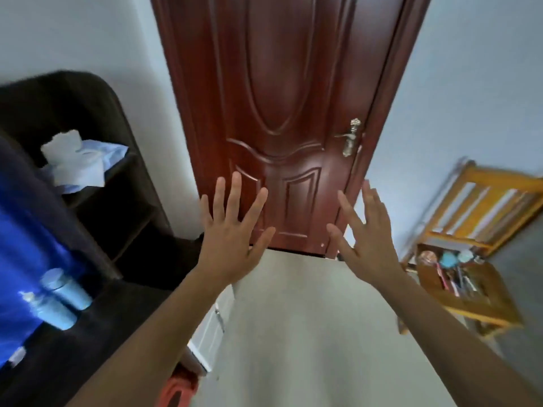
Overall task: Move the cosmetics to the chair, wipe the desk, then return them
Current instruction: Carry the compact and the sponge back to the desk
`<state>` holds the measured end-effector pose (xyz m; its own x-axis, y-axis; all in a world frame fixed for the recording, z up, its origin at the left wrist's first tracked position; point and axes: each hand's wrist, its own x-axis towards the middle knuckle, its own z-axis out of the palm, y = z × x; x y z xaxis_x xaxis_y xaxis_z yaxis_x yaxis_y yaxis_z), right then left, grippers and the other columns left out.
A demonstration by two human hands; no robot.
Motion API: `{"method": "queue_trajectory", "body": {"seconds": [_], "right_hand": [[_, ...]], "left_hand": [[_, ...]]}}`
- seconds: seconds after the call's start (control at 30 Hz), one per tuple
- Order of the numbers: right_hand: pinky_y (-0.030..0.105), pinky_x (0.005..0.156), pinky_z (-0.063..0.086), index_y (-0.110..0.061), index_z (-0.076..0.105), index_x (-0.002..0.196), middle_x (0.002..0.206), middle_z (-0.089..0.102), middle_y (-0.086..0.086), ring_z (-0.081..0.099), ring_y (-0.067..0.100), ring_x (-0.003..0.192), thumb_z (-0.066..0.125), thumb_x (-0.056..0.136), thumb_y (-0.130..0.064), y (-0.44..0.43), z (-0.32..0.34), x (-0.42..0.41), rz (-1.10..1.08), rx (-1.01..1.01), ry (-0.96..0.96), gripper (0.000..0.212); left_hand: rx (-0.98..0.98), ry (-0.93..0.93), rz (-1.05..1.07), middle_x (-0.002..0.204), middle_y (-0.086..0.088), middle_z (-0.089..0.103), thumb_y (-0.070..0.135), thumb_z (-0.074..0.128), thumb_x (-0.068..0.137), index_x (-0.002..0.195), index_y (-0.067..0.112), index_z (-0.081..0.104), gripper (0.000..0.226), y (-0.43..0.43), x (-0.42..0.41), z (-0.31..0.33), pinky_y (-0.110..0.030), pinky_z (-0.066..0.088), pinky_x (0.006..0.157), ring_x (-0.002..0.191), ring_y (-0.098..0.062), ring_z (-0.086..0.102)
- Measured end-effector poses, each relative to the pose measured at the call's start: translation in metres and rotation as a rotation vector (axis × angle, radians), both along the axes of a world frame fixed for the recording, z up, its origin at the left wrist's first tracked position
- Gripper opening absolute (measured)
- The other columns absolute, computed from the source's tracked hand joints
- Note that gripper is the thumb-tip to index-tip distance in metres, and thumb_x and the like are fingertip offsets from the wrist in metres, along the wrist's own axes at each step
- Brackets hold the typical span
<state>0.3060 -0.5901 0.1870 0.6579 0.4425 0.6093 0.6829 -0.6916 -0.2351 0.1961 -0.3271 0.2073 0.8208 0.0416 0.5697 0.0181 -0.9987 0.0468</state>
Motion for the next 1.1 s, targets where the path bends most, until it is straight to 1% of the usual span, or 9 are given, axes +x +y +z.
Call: {"method": "queue_trajectory", "body": {"seconds": [0.07, 0.2, 0.33, 0.43, 0.6, 0.83, 0.97, 1.03, 1.1], "right_hand": [[0.065, 0.117, 0.019, -0.028, 0.029, 0.157, 0.168, 0.002, 0.013, 0.003, 0.038, 0.154, 0.045, 0.1, -0.053, -0.068, -0.005, 0.011, -0.099, -0.011, -0.007, 0.064], [0.069, 0.115, 0.019, -0.028, 0.027, 0.158, 0.168, 0.0, 0.016, 0.0, 0.042, 0.153, 0.047, 0.098, -0.059, -0.216, -0.02, 0.033, -0.268, -0.05, 0.007, 0.071], [0.067, 0.118, 0.015, -0.037, 0.015, 0.159, 0.168, -0.009, 0.009, -0.003, 0.04, 0.154, 0.037, 0.096, -0.067, -0.358, -0.028, 0.054, -0.461, -0.076, 0.137, 0.073], [0.063, 0.121, 0.008, -0.046, 0.004, 0.158, 0.168, -0.016, 0.004, -0.01, 0.036, 0.154, 0.033, 0.094, -0.073, -0.439, -0.032, 0.072, -0.587, -0.075, 0.257, 0.075], [0.057, 0.121, -0.002, -0.047, -0.007, 0.156, 0.165, -0.025, 0.001, -0.017, 0.033, 0.152, 0.025, 0.09, -0.078, -0.512, -0.042, 0.121, -0.661, -0.091, 0.35, 0.079], [0.053, 0.119, -0.005, -0.053, -0.023, 0.149, 0.157, -0.036, -0.003, -0.019, 0.031, 0.152, 0.041, 0.09, -0.075, -0.562, -0.089, 0.221, -0.702, -0.097, 0.444, 0.089], [0.057, 0.121, 0.007, -0.05, -0.011, 0.154, 0.162, -0.026, -0.001, -0.01, 0.033, 0.154, 0.046, 0.091, -0.07, -0.582, -0.106, 0.309, -0.644, -0.12, 0.474, 0.087], [0.059, 0.122, 0.012, -0.044, -0.003, 0.158, 0.166, -0.02, 0.002, -0.006, 0.034, 0.154, 0.048, 0.092, -0.067, -0.59, -0.11, 0.356, -0.601, -0.125, 0.508, 0.086], [0.059, 0.122, 0.016, -0.041, -0.003, 0.158, 0.166, -0.019, 0.003, -0.005, 0.033, 0.155, 0.042, 0.092, -0.07, -0.597, -0.113, 0.402, -0.538, -0.167, 0.507, 0.085]], "left_hand": [[0.021, 0.017, -0.055, 0.166, -0.013, -0.004, 0.063, 0.034, 0.097, 0.157, 0.033, 0.018, 0.07, -0.061, 0.033, -0.001, -0.068, 0.011, 0.115, 0.152, -0.037, -0.006], [0.042, 0.073, -0.145, 0.166, -0.014, -0.007, 0.058, 0.032, 0.099, 0.158, 0.031, 0.014, 0.068, -0.197, 0.099, -0.014, -0.069, 0.013, 0.115, 0.152, -0.039, -0.006], [0.027, 0.164, -0.262, 0.166, -0.014, -0.004, 0.054, 0.035, 0.099, 0.158, 0.029, 0.015, 0.067, -0.334, 0.153, -0.036, -0.068, 0.017, 0.114, 0.152, -0.039, -0.003], [0.064, 0.234, -0.324, 0.166, -0.012, -0.01, 0.053, 0.045, 0.094, 0.159, 0.03, 0.01, 0.077, -0.408, 0.183, -0.043, -0.068, 0.016, 0.114, 0.152, -0.038, -0.006], [0.101, 0.276, -0.366, 0.165, -0.011, -0.013, 0.052, 0.047, 0.094, 0.159, 0.031, 0.005, 0.08, -0.472, 0.241, -0.046, -0.068, 0.013, 0.115, 0.152, -0.036, -0.01], [0.118, 0.392, -0.382, 0.164, -0.01, -0.019, 0.052, 0.045, 0.097, 0.158, 0.032, 0.002, 0.077, -0.529, 0.348, -0.083, -0.065, 0.009, 0.117, 0.151, -0.035, -0.016], [0.056, 0.468, -0.358, 0.162, -0.006, -0.027, 0.063, 0.027, 0.095, 0.155, 0.036, -0.008, 0.074, -0.554, 0.435, -0.112, -0.062, 0.002, 0.119, 0.149, -0.03, -0.023], [0.039, 0.501, -0.35, 0.162, -0.005, -0.028, 0.068, 0.013, 0.093, 0.156, 0.036, -0.008, 0.073, -0.567, 0.48, -0.122, -0.062, 0.003, 0.119, 0.149, -0.03, -0.024], [0.02, 0.512, -0.344, 0.163, -0.004, -0.026, 0.072, 0.004, 0.092, 0.156, 0.036, -0.005, 0.074, -0.58, 0.522, -0.128, -0.062, 0.003, 0.119, 0.15, -0.03, -0.022]]}}
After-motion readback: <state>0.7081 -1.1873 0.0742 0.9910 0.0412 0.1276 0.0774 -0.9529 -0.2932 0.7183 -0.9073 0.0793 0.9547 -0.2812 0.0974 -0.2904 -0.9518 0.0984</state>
